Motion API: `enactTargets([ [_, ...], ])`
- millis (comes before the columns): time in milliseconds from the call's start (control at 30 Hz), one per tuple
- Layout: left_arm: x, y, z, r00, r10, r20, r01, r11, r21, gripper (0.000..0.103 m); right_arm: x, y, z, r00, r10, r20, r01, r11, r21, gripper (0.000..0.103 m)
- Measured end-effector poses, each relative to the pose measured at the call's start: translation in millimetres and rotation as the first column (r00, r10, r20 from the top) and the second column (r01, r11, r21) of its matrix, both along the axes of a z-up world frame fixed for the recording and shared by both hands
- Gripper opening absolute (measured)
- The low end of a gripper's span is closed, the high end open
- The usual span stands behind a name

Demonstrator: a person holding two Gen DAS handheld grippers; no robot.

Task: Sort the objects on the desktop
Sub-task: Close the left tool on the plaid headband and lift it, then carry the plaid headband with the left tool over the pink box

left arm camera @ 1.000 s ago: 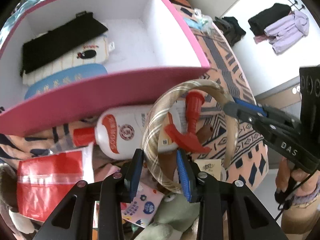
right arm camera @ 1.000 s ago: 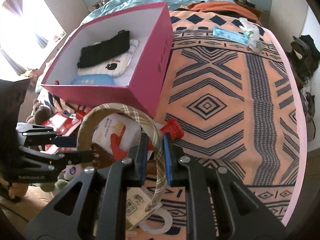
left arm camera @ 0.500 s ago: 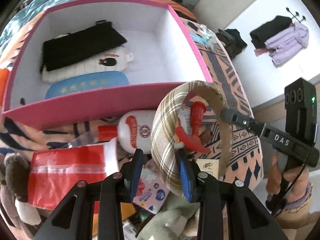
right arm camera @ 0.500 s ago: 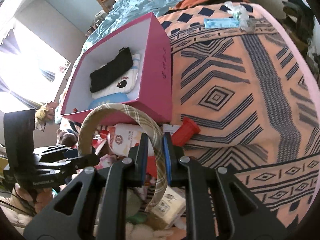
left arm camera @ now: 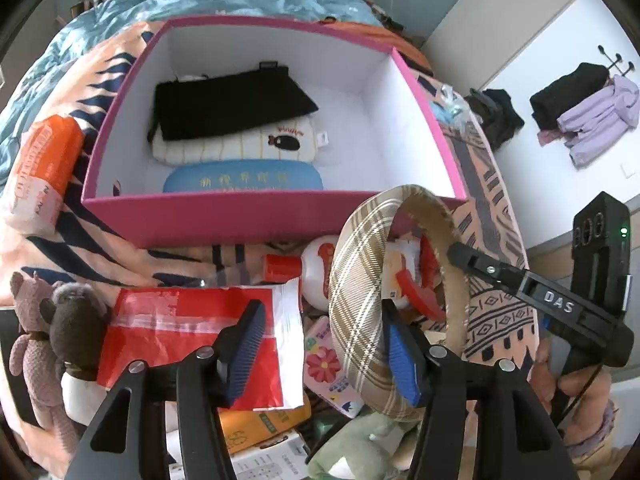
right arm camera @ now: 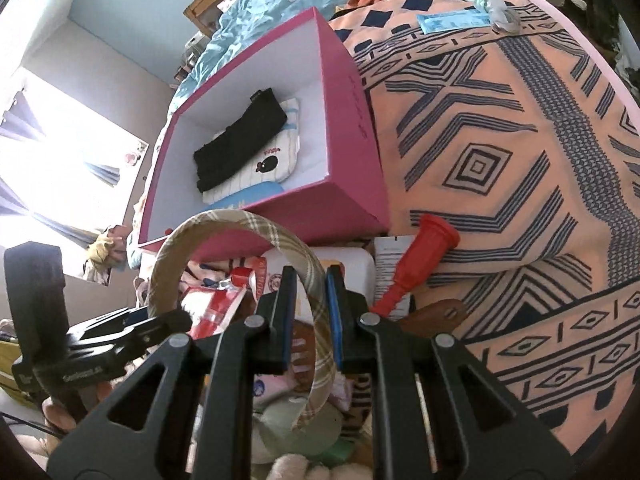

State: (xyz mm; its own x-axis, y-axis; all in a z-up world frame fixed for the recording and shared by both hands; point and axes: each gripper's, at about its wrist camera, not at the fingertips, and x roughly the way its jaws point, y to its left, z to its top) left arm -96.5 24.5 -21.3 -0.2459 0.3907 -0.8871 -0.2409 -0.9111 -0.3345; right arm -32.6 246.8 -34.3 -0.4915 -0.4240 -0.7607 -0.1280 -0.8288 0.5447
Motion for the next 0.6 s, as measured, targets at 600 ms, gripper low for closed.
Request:
enactTargets([
  [600,-4,-4,0,0.999,0.036,-0.036,-0.036,0.999,0.000,0.051,-3,-15,20,0.993,-0.042,-0.111,0.053,0.994,0.100,0.015],
])
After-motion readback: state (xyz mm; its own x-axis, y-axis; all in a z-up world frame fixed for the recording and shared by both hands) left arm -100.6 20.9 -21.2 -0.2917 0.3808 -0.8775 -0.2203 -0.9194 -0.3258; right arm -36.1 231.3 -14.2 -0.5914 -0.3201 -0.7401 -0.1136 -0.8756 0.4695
